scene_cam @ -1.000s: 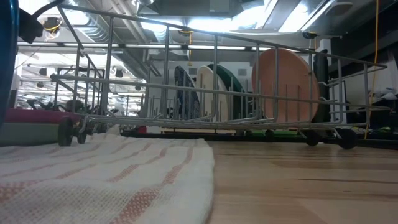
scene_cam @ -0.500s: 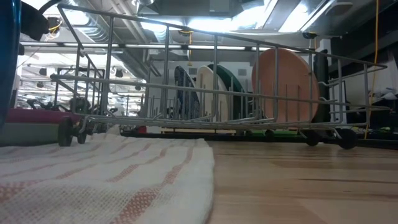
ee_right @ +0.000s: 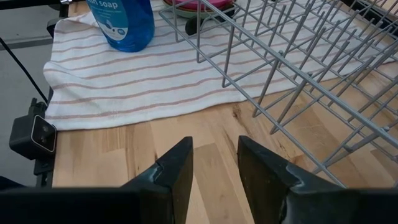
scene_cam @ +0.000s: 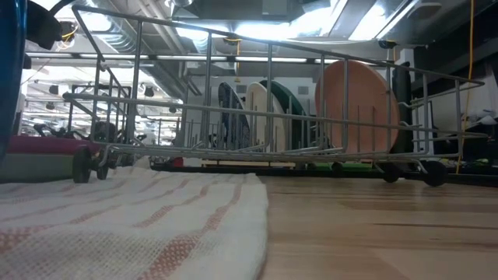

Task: Sort dishes
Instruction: Put the pink plate into the dish rack

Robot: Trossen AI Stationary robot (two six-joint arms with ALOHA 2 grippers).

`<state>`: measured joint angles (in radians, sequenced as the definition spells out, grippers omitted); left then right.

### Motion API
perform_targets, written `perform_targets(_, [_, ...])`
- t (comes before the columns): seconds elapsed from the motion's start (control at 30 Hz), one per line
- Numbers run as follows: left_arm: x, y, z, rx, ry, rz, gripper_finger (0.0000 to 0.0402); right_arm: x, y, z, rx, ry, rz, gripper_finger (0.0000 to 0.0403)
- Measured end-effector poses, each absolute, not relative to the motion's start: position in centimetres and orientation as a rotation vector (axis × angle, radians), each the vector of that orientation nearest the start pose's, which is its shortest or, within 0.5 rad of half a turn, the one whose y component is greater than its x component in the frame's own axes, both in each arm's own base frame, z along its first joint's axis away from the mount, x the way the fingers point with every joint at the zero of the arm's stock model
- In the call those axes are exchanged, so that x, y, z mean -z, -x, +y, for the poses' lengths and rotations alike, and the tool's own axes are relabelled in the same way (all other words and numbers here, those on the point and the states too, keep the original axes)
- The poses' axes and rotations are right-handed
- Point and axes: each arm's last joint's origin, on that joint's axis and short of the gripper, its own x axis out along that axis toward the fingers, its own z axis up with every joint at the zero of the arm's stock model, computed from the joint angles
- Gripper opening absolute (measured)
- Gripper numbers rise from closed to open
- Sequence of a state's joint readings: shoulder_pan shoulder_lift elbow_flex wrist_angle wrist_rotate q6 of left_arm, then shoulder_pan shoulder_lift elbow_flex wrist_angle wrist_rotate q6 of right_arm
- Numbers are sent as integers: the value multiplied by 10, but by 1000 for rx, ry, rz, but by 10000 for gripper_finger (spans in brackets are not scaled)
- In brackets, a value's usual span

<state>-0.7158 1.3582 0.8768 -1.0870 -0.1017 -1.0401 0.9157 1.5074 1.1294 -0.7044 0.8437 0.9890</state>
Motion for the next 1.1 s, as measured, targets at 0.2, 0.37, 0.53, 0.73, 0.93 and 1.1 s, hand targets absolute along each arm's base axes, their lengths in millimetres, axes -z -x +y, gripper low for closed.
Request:
perform_targets(0.2, [-205, -160, -135, -307, 208, 1475, 150, -255, -196, 220, 262, -116, 620, 129])
perform_targets(0.37, [-205, -160, -135, -304, 211, 1472, 150, -255, -196, 220, 262, -117, 620, 129])
perform_targets(0.53, [-205, -160, -136, -287, 218, 1482, 150, -255, -196, 220, 249, -123, 637, 129])
perform_targets(0.73, [-204, -161, -136, -295, 210, 1478, 150, -255, -196, 221, 242, -126, 648, 129])
perform_targets(0.93, [-194, -165, -140, -326, 177, 1502, 150, -255, -196, 221, 242, -126, 648, 129])
perform_targets(1.1, [-187, -167, -141, -347, 155, 1522, 150, -255, -196, 221, 242, -126, 648, 129])
